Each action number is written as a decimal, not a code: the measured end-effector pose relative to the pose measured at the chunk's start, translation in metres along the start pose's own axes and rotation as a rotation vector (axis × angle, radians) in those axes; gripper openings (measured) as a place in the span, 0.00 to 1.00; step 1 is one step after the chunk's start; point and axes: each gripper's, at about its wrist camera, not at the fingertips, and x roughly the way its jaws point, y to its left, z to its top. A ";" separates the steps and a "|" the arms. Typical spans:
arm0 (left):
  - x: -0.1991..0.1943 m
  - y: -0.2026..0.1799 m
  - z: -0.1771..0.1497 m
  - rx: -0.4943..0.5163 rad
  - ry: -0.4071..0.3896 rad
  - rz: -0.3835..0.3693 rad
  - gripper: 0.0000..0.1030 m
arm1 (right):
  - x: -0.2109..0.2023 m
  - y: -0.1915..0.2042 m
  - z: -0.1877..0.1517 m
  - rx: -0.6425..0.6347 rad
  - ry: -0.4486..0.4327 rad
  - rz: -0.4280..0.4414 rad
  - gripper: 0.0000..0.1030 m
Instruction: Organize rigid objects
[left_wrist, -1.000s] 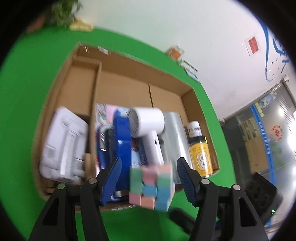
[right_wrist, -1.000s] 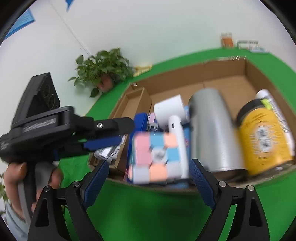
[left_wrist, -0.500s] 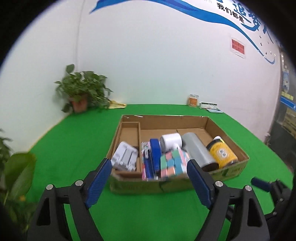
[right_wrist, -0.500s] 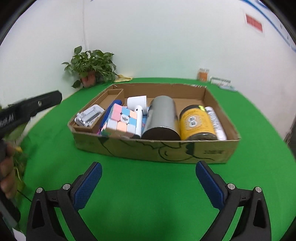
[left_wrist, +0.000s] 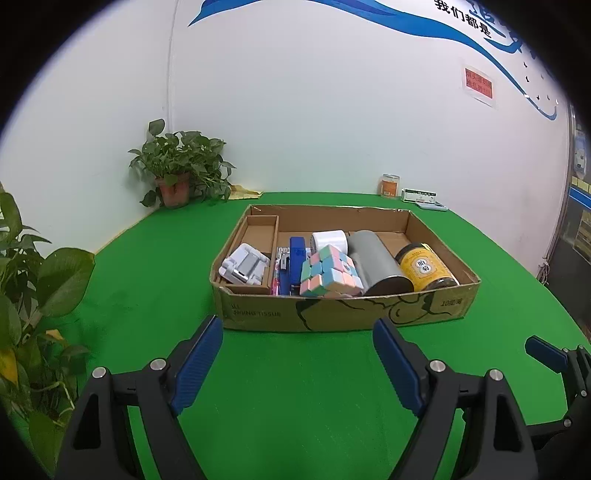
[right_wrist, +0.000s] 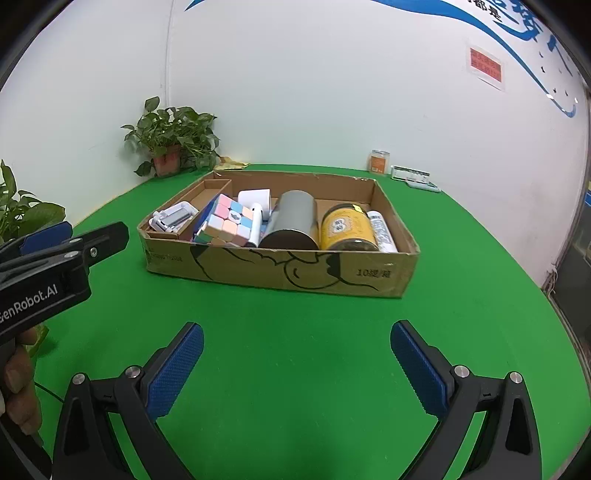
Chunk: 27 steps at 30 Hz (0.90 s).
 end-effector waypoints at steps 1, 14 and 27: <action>-0.003 -0.002 -0.002 -0.007 0.002 -0.011 0.81 | -0.003 -0.001 0.000 0.001 -0.006 -0.002 0.99; -0.013 -0.013 -0.024 0.016 0.038 -0.008 0.81 | -0.022 -0.004 -0.014 -0.010 -0.025 -0.022 0.99; -0.007 -0.007 -0.027 0.006 0.060 -0.015 0.81 | -0.024 0.000 -0.010 -0.004 -0.043 -0.029 0.99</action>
